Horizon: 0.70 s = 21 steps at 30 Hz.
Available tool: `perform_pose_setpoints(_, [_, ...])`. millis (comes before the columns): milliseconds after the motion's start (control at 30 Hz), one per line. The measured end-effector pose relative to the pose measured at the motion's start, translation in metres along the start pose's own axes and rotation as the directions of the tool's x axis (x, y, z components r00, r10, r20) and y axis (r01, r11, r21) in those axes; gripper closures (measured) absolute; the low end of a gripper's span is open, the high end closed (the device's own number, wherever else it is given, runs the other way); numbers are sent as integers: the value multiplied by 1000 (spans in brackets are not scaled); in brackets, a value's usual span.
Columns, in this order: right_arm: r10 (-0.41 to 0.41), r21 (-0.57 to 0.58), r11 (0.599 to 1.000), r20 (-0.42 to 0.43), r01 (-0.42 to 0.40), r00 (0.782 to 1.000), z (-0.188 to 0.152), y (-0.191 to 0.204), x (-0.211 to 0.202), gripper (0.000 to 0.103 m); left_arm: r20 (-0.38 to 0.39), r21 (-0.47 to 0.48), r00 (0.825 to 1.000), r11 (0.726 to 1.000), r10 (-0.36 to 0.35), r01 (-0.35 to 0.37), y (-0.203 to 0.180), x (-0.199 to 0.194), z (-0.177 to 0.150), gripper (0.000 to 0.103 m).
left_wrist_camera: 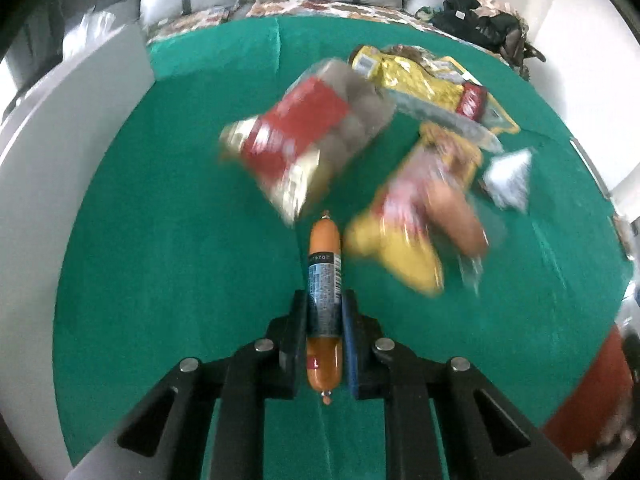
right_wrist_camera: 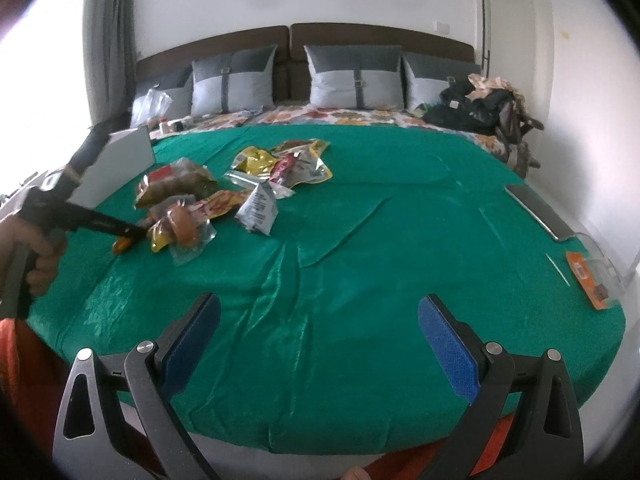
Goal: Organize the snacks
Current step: 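Grasp the orange sausage stick with the left tool while the right tool grasps the white triangle packet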
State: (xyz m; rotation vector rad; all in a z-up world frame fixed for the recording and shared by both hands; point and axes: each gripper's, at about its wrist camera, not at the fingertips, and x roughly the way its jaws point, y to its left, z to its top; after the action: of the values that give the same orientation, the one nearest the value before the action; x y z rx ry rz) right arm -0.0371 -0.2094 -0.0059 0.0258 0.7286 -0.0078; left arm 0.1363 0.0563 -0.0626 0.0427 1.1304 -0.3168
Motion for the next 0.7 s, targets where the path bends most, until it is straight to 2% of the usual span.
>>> perform_pose_setpoints(100, [12, 14, 1000, -15, -12, 1000, -2, -3, 4, 3, 10, -22, 1000, 1000, -5, 5, 4, -14, -28, 84])
perform_pose_setpoints(167, [19, 27, 999, -36, -18, 999, -3, -3, 9, 3, 32, -25, 999, 1000, 5, -5, 3, -14, -30, 66])
perform_pose_setpoints(200, [23, 34, 999, -45, -21, 999, -4, -3, 12, 3, 39, -27, 999, 999, 21, -20, 2, -14, -30, 47])
perform_pose_setpoints(233, [29, 41, 999, -53, -27, 998, -4, -3, 14, 3, 34, -32, 998, 998, 52, -51, 1, -11, -29, 32])
perform_pose_setpoints(333, [55, 62, 997, -83, -50, 995, -5, -2, 18, 3, 63, -2, 989, 991, 136, -137, -6, -3, -26, 27])
perform_pose_setpoints(467, [131, 131, 985, -169, -109, 977, -13, -8, 25, 3, 93, -58, 982, 986, 163, -158, 0, -4, -32, 19])
perform_pose_setpoints(533, [168, 183, 974, -210, -130, 963, -17, -14, 31, 3, 92, -93, 979, 981, 181, -172, 8, -4, -35, 2])
perform_pose_setpoints(567, [175, 196, 972, -226, -131, 958, -17, -15, 34, 3, 86, -111, 978, 977, 190, -180, 12, -3, -36, 0])
perform_pose_setpoints(700, [213, 167, 971, -275, -172, 937, 7, -11, 64, 3, 102, -106, 977, 978, 190, -179, 16, -1, -40, 0])
